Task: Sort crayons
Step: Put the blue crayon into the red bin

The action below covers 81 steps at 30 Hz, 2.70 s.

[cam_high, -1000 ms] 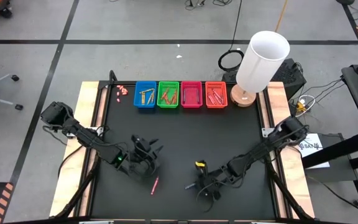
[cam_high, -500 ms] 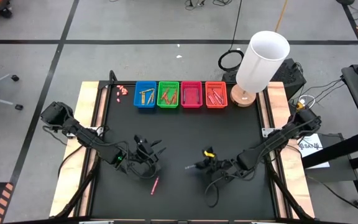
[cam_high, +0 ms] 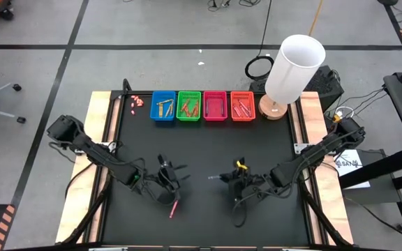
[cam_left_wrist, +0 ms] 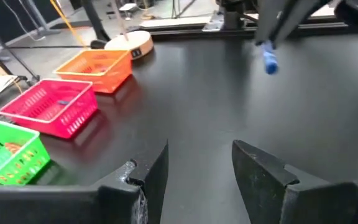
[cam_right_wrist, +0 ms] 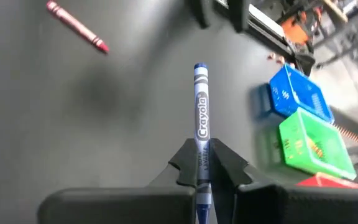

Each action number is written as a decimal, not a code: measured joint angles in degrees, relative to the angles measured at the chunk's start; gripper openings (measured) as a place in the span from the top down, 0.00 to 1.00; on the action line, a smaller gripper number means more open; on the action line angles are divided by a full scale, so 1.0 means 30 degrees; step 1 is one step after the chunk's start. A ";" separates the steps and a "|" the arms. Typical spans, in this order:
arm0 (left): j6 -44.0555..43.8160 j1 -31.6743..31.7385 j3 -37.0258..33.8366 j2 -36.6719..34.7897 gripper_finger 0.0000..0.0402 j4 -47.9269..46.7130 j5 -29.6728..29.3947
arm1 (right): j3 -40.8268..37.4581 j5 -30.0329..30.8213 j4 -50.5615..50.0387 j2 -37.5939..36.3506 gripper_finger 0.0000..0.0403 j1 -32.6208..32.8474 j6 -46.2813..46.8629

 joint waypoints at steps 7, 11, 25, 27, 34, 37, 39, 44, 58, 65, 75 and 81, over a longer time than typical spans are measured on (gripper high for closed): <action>0.0048 0.0125 -0.0001 0.0656 0.56 0.0075 0.0428 | 0.0000 -0.0002 0.0013 0.0000 0.99 -0.0025 0.3215; 0.0048 0.0124 -0.0004 0.0657 0.56 0.0082 0.0428 | 0.0000 0.0131 0.0095 0.0000 0.99 -0.0032 0.4605; 0.0004 0.0124 0.0003 0.0657 0.56 0.0079 0.0436 | 0.0000 0.1007 0.2625 0.0007 0.99 -0.0032 0.6131; 0.0001 0.0124 -0.0002 0.0657 0.56 0.0082 0.0436 | 0.0000 0.1011 0.2852 0.0007 0.99 -0.0032 0.6338; -0.0013 0.0124 -0.0002 0.0657 0.56 0.0082 0.0436 | 0.0000 0.1018 0.3604 0.0007 0.99 -0.0047 0.7129; -0.0023 0.0124 -0.0004 0.0657 0.56 0.0082 0.0436 | 0.0000 0.1018 0.3859 0.0007 0.99 -0.0047 0.7624; -0.0025 0.0124 -0.0004 0.0657 0.56 0.0082 0.0436 | 0.0000 0.1018 0.3969 0.0110 0.99 -0.0047 0.7786; -0.0120 0.0124 -0.0002 0.0657 0.56 0.0082 0.0436 | 0.0000 0.1018 0.4056 0.0211 0.99 -0.0073 0.7743; -0.0120 0.0124 -0.0002 0.0657 0.56 0.0042 0.0436 | 0.0000 0.2825 0.4049 0.0211 0.99 -0.1003 0.6456; -0.0120 0.0102 -0.0001 0.0657 0.56 0.0027 0.0439 | 0.0000 0.3434 0.4024 0.0205 0.99 -0.3662 0.4953; -0.0163 0.0102 -0.0001 0.0657 0.56 0.0016 0.1234 | -0.0935 0.3075 0.3848 0.0198 0.99 -0.9596 0.4817; -0.0216 0.0102 -0.0002 0.0657 0.56 0.0016 0.1259 | -0.3241 -0.0319 0.7561 0.0284 0.99 -1.3725 0.5283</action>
